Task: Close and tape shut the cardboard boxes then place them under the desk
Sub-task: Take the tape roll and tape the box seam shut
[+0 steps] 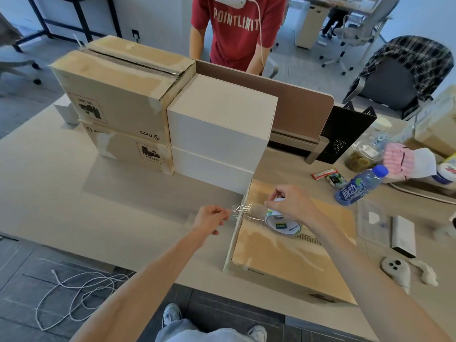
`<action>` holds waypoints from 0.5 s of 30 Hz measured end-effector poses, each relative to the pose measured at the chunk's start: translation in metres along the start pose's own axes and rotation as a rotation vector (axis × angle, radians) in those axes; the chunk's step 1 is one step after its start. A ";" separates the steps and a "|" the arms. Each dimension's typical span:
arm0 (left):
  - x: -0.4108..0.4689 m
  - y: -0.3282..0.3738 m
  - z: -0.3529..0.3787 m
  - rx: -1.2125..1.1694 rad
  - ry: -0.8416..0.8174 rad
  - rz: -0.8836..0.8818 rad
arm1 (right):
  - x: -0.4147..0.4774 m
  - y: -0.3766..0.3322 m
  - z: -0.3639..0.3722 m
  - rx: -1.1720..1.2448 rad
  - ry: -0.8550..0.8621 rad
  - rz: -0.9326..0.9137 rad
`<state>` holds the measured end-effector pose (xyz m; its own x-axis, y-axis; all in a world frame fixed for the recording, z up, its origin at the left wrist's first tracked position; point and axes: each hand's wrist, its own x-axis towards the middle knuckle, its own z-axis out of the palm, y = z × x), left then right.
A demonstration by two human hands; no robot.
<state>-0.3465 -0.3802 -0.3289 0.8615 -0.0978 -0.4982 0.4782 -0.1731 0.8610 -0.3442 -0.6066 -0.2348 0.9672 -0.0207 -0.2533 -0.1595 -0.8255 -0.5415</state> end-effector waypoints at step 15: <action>0.006 0.013 0.004 0.369 -0.005 0.120 | -0.003 -0.001 0.000 0.009 -0.002 0.005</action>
<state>-0.3353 -0.3867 -0.3211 0.9065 -0.1434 -0.3971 0.2795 -0.5010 0.8190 -0.3471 -0.6055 -0.2329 0.9658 -0.0239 -0.2580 -0.1665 -0.8202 -0.5473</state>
